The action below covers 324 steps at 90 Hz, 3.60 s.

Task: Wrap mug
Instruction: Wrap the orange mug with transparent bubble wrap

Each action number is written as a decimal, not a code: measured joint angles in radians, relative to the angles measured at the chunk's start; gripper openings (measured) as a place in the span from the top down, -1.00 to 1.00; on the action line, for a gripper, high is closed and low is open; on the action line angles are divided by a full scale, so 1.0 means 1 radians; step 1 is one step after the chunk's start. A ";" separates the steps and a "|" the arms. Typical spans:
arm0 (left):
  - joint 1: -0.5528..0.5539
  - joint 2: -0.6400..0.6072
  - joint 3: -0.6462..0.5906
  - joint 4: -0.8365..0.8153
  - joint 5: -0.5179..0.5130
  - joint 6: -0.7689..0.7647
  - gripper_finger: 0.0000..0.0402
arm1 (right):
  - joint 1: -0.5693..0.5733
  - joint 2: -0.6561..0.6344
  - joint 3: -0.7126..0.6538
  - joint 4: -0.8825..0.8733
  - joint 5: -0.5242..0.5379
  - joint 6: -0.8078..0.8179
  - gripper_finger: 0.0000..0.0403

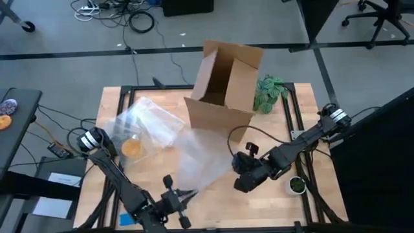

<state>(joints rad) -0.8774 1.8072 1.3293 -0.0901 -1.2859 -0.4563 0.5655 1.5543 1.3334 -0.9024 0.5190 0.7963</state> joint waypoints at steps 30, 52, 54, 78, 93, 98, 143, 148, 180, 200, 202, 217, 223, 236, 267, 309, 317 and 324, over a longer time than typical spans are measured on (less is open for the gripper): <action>0.084 0.011 0.000 0.001 0.270 0.042 1.00 | 0.071 -0.208 0.000 -0.140 0.006 0.058 1.00; 0.152 0.066 0.000 0.065 0.499 0.111 1.00 | 0.101 -0.267 0.001 0.001 0.072 -0.107 1.00; 0.154 0.069 0.000 0.069 0.508 0.114 1.00 | 0.101 -0.267 0.001 0.026 0.072 -0.135 1.00; 0.170 0.075 0.000 0.100 0.523 0.116 1.00 | 0.085 -0.275 0.026 0.150 0.076 -0.396 1.00; 0.170 0.076 0.000 0.103 0.558 0.137 1.00 | 0.085 -0.312 0.098 -0.052 0.087 -0.325 1.00; 0.170 0.076 0.000 0.107 0.572 0.138 1.00 | 0.085 -0.329 0.116 -0.096 0.089 -0.292 1.00; 0.171 0.076 0.000 0.131 0.628 0.165 1.00 | -0.018 -0.079 0.090 0.553 -0.109 -0.602 1.00; 0.172 0.076 0.000 0.140 0.632 0.168 1.00 | -0.052 -0.026 0.090 0.607 -0.140 -0.610 1.00; 0.161 0.077 0.000 0.213 0.631 0.247 1.00 | -0.242 0.161 0.090 0.501 -0.329 -0.449 1.00; 0.143 0.038 0.019 0.228 0.551 0.357 0.99 | -0.273 0.238 0.089 0.484 -0.392 -0.449 1.00; 0.137 0.034 0.025 0.228 0.540 0.378 0.99 | -0.274 0.241 0.089 0.482 -0.392 -0.450 1.00; 0.090 0.000 0.079 0.223 0.508 0.538 0.99 | -0.280 0.243 0.090 0.478 -0.401 -0.448 1.00; 0.078 -0.015 0.086 0.221 0.466 0.567 0.99 | -0.282 0.243 0.090 0.480 -0.402 -0.449 1.00; 0.052 -0.034 0.088 0.220 0.368 0.587 0.99 | -0.283 0.243 0.091 0.488 -0.396 -0.443 1.00; 0.072 -0.034 0.075 0.146 0.353 0.496 0.99 | -0.282 0.243 0.090 0.488 -0.382 -0.431 1.00; 0.116 -0.033 0.074 0.145 0.418 0.456 0.71 | -0.261 0.244 0.090 0.585 -0.461 -0.459 1.00; 0.122 -0.033 0.074 0.143 0.444 0.448 0.56 | -0.260 0.244 0.090 0.617 -0.484 -0.459 1.00; 0.126 -0.033 0.073 0.142 0.470 0.448 0.44 | -0.260 0.244 0.090 0.666 -0.523 -0.469 1.00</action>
<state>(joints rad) -0.7513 1.7741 1.4025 0.0524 -0.8155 -0.0086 0.3058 1.7981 1.4231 -0.2363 -0.0040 0.3276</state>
